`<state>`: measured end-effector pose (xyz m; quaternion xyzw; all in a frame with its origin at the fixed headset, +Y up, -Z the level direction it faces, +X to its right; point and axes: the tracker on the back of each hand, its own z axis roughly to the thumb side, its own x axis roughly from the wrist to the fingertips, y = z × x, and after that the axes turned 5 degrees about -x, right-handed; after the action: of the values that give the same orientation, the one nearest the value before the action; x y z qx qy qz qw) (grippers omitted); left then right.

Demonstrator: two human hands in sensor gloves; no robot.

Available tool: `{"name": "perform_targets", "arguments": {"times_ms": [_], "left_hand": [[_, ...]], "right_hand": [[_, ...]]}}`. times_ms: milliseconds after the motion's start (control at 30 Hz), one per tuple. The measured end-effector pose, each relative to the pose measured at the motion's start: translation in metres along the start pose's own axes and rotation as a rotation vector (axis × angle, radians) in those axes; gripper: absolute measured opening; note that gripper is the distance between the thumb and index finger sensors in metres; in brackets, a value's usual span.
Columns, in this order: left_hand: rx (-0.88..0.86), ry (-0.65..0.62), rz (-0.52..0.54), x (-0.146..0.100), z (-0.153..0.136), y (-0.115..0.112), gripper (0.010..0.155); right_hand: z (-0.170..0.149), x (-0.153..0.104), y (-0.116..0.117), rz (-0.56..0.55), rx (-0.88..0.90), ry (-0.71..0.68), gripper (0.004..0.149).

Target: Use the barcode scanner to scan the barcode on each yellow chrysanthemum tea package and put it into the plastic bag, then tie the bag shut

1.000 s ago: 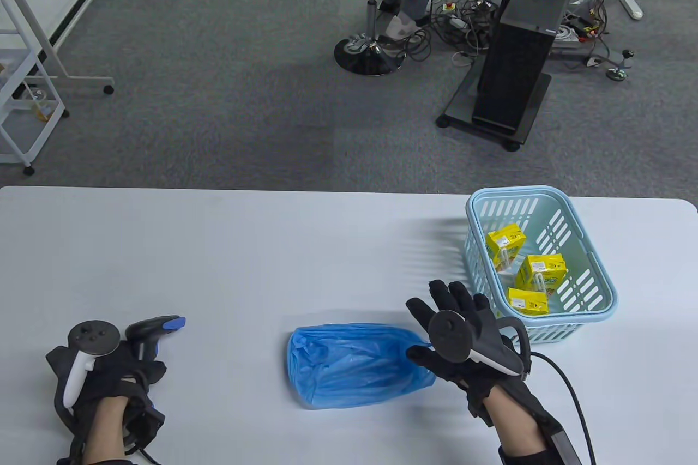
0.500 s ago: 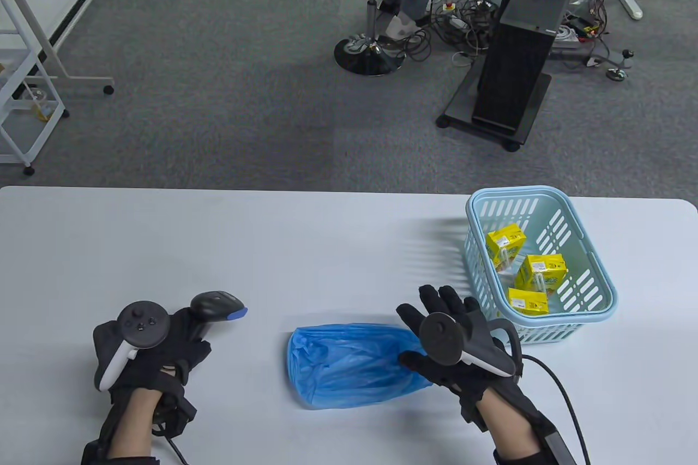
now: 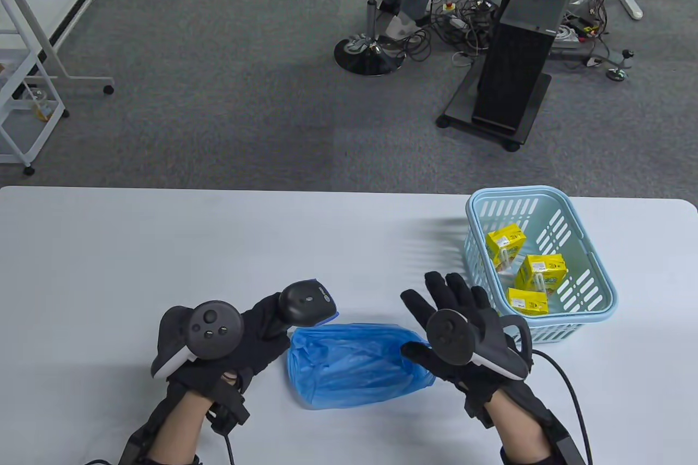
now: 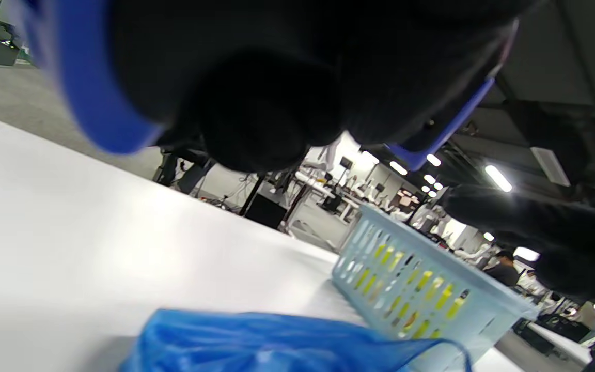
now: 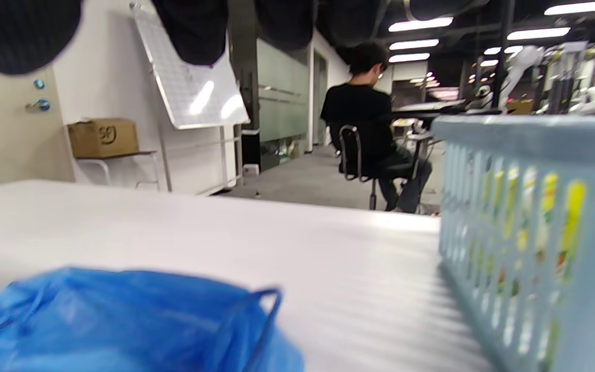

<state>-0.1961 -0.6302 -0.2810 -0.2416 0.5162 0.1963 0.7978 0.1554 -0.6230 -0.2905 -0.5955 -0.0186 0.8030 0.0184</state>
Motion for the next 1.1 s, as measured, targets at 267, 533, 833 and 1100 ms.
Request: {"name": "perform_targets", "arguments": {"times_ms": [267,533,833,1100], "left_hand": [[-0.081,-0.121,0.09,0.015,0.045,-0.004,0.062],[-0.011,-0.153,0.08,0.0,0.061,0.008,0.062],[0.097,-0.168,0.029,-0.009,0.077,0.012,0.058],[0.072,-0.145,0.013,-0.01,0.065,0.013,0.058]], "right_hand": [[-0.069,0.036,-0.048,0.027,-0.027,0.204,0.087],[-0.141,0.072,-0.03,0.171,-0.067,0.413,0.075],[-0.16,0.094,0.018,0.485,-0.233,0.563,0.072],[-0.166,0.096,0.04,0.634,-0.18,0.585,0.075]]}}
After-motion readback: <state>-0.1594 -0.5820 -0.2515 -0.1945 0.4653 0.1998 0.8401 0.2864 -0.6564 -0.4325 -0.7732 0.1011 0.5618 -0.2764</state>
